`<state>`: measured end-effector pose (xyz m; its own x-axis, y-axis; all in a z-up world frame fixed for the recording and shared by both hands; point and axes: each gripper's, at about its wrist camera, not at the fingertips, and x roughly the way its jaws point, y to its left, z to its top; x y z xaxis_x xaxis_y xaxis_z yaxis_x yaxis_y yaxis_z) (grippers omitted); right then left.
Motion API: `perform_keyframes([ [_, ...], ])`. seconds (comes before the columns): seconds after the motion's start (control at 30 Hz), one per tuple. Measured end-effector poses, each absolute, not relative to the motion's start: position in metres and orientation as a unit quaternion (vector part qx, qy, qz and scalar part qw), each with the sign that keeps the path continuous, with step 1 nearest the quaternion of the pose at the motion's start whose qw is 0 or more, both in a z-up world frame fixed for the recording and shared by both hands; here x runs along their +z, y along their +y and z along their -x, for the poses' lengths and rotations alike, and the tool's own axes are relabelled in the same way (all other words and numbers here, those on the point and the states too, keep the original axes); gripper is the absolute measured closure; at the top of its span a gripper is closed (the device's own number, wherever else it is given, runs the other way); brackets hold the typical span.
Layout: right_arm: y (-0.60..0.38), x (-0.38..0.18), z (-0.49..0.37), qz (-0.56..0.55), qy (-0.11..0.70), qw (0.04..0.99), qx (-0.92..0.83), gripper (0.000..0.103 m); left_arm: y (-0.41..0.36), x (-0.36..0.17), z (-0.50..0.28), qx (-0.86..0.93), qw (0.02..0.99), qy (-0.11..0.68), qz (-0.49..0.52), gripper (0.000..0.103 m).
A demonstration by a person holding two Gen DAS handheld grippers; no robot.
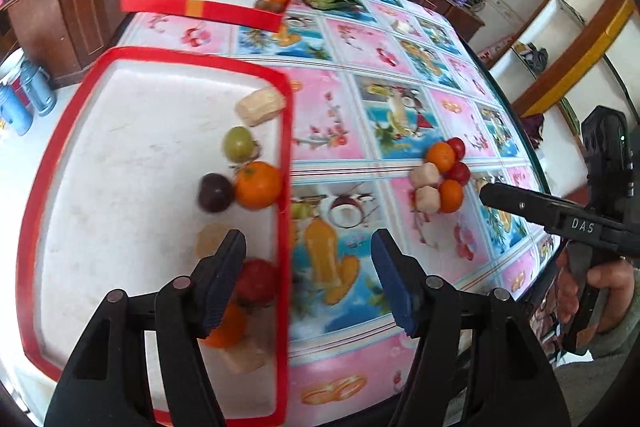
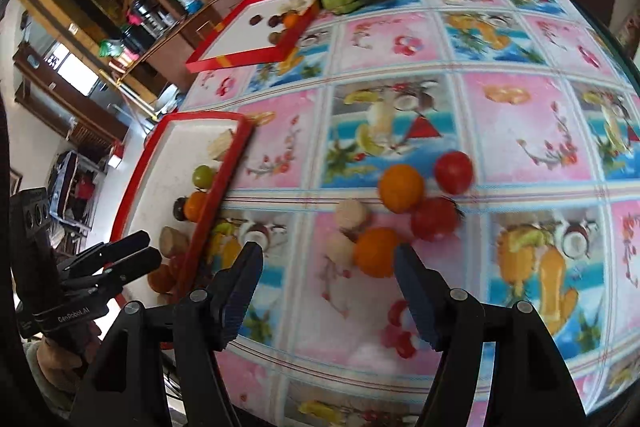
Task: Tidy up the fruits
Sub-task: 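Return both open tools to the fruit pile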
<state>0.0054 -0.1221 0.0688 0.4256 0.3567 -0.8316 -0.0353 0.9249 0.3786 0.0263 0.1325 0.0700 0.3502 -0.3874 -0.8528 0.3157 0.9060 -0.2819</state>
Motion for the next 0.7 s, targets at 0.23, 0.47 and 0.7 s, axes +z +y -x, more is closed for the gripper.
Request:
perform_keyframes([
  [0.23,-0.159,0.055,0.015,-0.179,0.527,0.827,0.081,0.033,0.085,0.060,-0.031,-0.248,0.801,0.545,-0.011,0.039],
  [0.47,-0.174,0.051,0.012,-0.172,0.526,0.830,0.070,0.036,0.028,0.042,-0.033,-0.285,0.780,0.551,-0.077,0.039],
  [0.7,-0.176,0.036,-0.014,-0.128,0.550,0.822,0.074,0.052,-0.016,0.024,-0.037,-0.296,0.771,0.547,-0.139,0.054],
])
